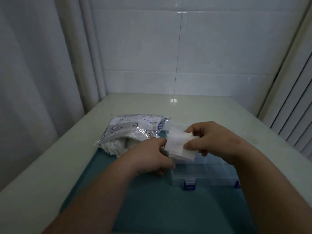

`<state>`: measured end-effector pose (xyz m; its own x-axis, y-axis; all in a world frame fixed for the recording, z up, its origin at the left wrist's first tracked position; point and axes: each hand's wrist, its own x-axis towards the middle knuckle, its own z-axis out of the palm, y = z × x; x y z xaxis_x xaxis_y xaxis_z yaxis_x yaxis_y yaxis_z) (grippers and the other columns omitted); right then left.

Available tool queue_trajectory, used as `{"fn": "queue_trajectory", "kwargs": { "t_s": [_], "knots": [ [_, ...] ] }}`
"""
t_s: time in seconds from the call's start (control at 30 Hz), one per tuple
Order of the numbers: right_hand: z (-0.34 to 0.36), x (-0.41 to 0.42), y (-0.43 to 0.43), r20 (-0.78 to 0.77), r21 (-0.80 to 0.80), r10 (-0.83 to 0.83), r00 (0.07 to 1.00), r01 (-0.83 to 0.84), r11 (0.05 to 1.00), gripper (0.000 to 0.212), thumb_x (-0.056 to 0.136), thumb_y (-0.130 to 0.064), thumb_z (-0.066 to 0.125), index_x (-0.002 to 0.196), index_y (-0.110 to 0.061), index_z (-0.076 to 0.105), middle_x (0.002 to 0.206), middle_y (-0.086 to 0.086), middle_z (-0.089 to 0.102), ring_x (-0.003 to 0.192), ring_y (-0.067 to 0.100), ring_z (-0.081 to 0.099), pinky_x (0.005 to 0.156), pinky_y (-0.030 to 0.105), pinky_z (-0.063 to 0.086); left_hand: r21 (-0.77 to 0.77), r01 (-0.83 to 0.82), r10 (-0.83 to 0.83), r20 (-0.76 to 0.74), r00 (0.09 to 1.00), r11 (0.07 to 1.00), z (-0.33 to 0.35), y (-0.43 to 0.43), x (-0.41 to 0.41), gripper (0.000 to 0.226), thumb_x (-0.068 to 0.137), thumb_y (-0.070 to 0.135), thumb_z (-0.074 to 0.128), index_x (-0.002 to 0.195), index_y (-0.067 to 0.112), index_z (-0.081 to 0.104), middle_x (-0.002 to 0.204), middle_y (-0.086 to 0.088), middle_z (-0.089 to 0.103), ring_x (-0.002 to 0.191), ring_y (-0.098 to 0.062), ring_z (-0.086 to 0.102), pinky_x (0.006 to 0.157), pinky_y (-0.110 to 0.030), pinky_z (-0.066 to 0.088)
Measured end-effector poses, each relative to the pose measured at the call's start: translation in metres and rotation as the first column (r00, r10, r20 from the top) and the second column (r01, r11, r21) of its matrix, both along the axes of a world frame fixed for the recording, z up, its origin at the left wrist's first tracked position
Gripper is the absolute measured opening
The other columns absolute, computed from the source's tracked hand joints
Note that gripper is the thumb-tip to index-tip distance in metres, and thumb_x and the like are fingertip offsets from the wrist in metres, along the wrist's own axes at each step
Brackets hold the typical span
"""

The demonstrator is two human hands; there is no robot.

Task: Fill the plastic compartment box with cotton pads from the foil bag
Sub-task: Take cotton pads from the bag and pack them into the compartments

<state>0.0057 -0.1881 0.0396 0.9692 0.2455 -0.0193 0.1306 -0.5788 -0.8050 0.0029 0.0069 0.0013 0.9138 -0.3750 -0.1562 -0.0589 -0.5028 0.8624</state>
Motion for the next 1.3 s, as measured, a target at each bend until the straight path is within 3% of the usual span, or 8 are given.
{"fn": "queue_trajectory", "kwargs": {
  "t_s": [0.2,0.33,0.43,0.6,0.7,0.97,1.13,1.3],
  "knots": [
    [0.0,-0.001,0.0,-0.004,0.016,-0.004,1.0,0.004,1.0,0.015,0.077,-0.014,0.074,0.091,-0.018,0.07,0.085,0.008,0.068,0.06,0.012,0.055,0.057,0.025,0.05,-0.009,-0.015,0.015,0.014,1.0,1.0,0.001,0.003,0.001,0.042,0.072,0.006,0.075,0.11,0.022,0.065,0.092,-0.009,0.071,0.077,-0.029,0.073,0.071,-0.045,0.062],
    [0.002,-0.004,0.0,-0.01,0.06,0.01,1.0,-0.009,0.998,0.017,0.08,-0.012,0.071,0.097,-0.013,0.067,0.082,0.01,0.066,0.053,0.008,0.054,0.052,0.026,0.046,0.03,-0.095,0.092,0.105,0.99,0.995,0.021,0.014,-0.004,0.039,0.076,0.049,0.075,0.109,0.04,0.057,0.068,0.006,0.066,0.049,-0.013,0.06,0.045,-0.025,0.046],
    [0.0,-0.004,0.0,-0.026,0.051,0.026,0.999,-0.025,0.998,0.02,0.084,-0.014,0.069,0.103,-0.016,0.063,0.089,0.009,0.067,0.053,0.007,0.058,0.053,0.025,0.049,-0.149,-0.301,0.332,0.279,0.901,0.942,0.026,0.016,0.0,0.031,0.08,0.064,0.057,0.091,0.036,0.064,0.064,0.011,0.06,0.053,-0.008,0.053,0.053,-0.025,0.038],
    [-0.002,-0.003,0.007,-0.011,-0.043,0.042,0.999,-0.043,0.998,0.025,0.084,-0.019,0.07,0.106,-0.022,0.061,0.095,0.002,0.065,0.06,0.009,0.062,0.057,0.02,0.052,-0.393,-0.298,0.447,0.372,0.813,0.87,0.019,-0.007,-0.009,0.033,0.096,0.05,0.047,0.094,0.025,0.069,0.086,0.006,0.067,0.084,-0.01,0.062,0.077,-0.035,0.05],
    [-0.003,-0.004,0.013,0.017,-0.055,0.046,0.999,-0.045,0.997,0.024,0.082,-0.02,0.073,0.102,-0.024,0.062,0.095,-0.001,0.065,0.058,0.009,0.064,0.056,0.018,0.053,-0.48,-0.307,0.492,0.327,0.807,0.822,0.01,-0.019,-0.011,0.027,0.098,0.041,0.046,0.094,0.025,0.069,0.089,0.011,0.067,0.081,-0.001,0.059,0.073,-0.027,0.048],
    [-0.003,-0.006,0.017,-0.018,-0.103,0.036,0.999,-0.038,0.994,0.051,0.067,-0.018,0.085,0.108,-0.028,0.056,0.104,-0.008,0.059,0.079,0.016,0.065,0.057,0.019,0.055,-0.417,-0.389,0.529,0.303,0.793,0.822,-0.007,-0.034,-0.005,0.02,0.097,0.018,0.048,0.083,0.018,0.063,0.087,0.003,0.066,0.079,-0.013,0.058,0.066,-0.029,0.045],
    [-0.003,-0.008,0.018,-0.024,-0.099,0.034,0.999,-0.036,0.994,0.048,0.069,-0.02,0.084,0.106,-0.028,0.055,0.102,-0.008,0.059,0.078,0.015,0.064,0.056,0.018,0.053,-0.455,-0.437,0.593,0.29,0.751,0.776,-0.006,-0.039,-0.008,0.017,0.098,0.026,0.048,0.088,0.016,0.057,0.081,0.005,0.06,0.077,-0.014,0.054,0.066,-0.031,0.043],
    [-0.004,-0.008,0.02,-0.043,-0.018,0.03,0.999,-0.031,0.999,0.05,0.066,-0.017,0.087,0.103,-0.029,0.056,0.107,-0.006,0.059,0.079,0.017,0.067,0.058,0.022,0.057,-0.325,-0.457,0.542,0.26,0.799,0.828,-0.005,-0.039,-0.008,0.007,0.094,0.022,0.052,0.1,0.018,0.054,0.089,0.006,0.059,0.079,-0.012,0.057,0.061,-0.027,0.044]
  ]
}}
